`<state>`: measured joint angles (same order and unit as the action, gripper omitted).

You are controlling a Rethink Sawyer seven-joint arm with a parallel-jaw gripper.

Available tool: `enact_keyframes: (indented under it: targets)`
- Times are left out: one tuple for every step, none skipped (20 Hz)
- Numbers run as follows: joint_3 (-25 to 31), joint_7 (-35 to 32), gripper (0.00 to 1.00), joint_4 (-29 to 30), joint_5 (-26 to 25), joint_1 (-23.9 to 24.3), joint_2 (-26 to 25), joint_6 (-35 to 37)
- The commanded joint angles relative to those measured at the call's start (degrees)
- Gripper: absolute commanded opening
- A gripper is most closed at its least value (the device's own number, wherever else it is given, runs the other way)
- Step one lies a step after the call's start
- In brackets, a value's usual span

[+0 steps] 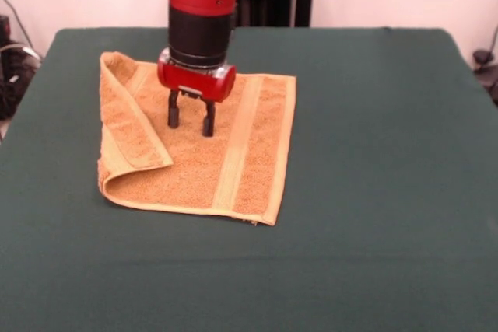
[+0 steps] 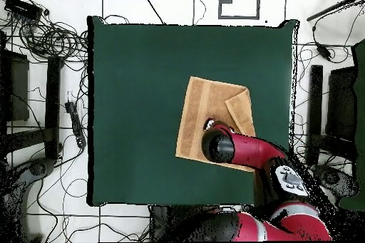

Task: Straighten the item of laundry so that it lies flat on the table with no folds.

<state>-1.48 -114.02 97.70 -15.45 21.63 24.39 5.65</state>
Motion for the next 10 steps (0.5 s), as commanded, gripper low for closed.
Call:
enact_keyframes:
  targets:
    - [17.4,3.9,1.0,-0.5,-5.0,6.6,-6.2,1.6]
    - [18.1,4.4,1.0,-0.5,-5.7,7.6,-6.1,2.4]
    - [19.0,4.9,1.0,-0.6,-6.5,8.4,-6.1,3.3]
    - [19.3,5.1,1.0,-0.7,-7.0,8.9,-6.0,3.9]
    - [19.6,5.2,1.0,-0.8,-7.8,9.4,-6.3,4.1]
    - [19.8,5.2,1.0,-1.1,-8.6,9.7,-6.6,4.1]
    - [20.0,5.3,1.0,-1.5,-9.2,10.0,-7.0,4.2]
    - [20.0,5.4,1.0,-2.1,-10.0,10.2,-7.4,3.9]
    - [20.3,5.6,1.0,-2.7,-10.8,10.7,-7.8,4.2]
    - [20.0,5.7,1.0,-3.5,-11.7,10.8,-8.1,4.2]
